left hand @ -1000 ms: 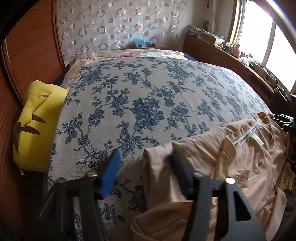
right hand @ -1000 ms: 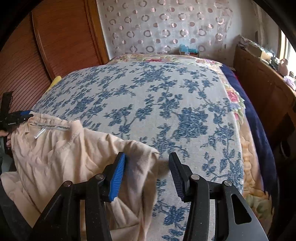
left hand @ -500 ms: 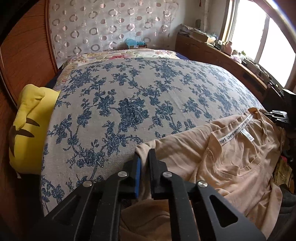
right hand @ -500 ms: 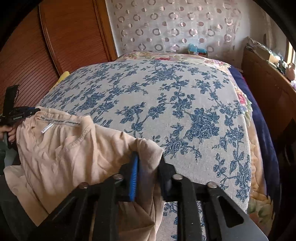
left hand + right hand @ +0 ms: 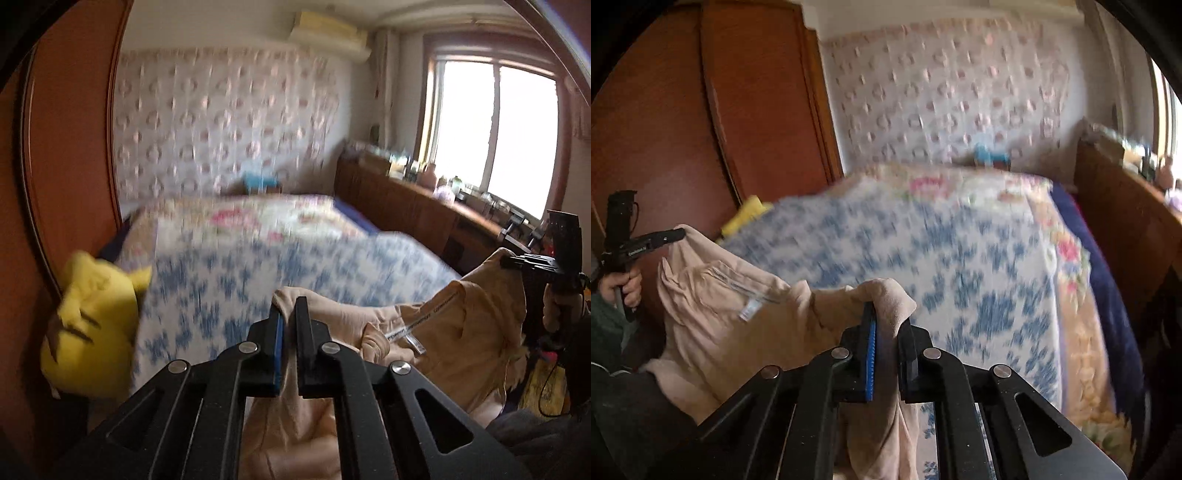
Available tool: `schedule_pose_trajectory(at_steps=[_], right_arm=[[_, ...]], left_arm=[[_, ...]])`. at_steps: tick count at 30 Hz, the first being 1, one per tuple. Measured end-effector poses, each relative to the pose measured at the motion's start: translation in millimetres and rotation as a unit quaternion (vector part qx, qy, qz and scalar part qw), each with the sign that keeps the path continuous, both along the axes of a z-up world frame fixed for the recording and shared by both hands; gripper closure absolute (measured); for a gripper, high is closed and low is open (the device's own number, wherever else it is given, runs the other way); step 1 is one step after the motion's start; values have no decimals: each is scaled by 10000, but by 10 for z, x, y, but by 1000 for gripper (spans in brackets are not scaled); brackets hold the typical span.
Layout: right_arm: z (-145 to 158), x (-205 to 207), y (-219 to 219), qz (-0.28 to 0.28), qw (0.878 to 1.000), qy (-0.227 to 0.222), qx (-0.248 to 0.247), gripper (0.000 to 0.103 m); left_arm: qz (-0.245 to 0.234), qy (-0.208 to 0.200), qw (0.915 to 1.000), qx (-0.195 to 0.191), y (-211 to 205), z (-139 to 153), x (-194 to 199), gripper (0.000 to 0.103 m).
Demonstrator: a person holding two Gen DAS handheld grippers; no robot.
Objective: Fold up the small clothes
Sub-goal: 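Raise the shirt high with both grippers, stretching it between them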
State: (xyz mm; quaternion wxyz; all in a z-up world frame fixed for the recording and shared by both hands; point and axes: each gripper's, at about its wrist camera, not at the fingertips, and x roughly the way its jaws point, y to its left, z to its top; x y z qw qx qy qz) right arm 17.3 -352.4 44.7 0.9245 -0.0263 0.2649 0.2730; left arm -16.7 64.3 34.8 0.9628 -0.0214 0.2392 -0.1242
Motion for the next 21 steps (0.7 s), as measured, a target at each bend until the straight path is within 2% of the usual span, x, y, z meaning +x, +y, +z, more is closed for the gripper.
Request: schedule_pose_trajectory(at_steps=[4,8,13,15,21], right_arm=[[500,-258,-61,96,9983,-564,111,94],[997,-428,-90,67,9941,-1081,-69,94],[1687,-636,-188,-12,9846,-1751,-34,95],[1926,-716,-153,-91,9787,-2044,-185,95],[2532,-883,-42,-188,9645,-2604,-389,95]], left_arm=[[29,-591,9982,13,22,492,-120,97],[145,-1135,9934,57,104,969,-187,97],[295,-1755,9838,223,208,1543,-274,97],[392,-2003,9785,297,262,1760,-294,97],[621,-2519,9647,452,363,2231,-392,97]])
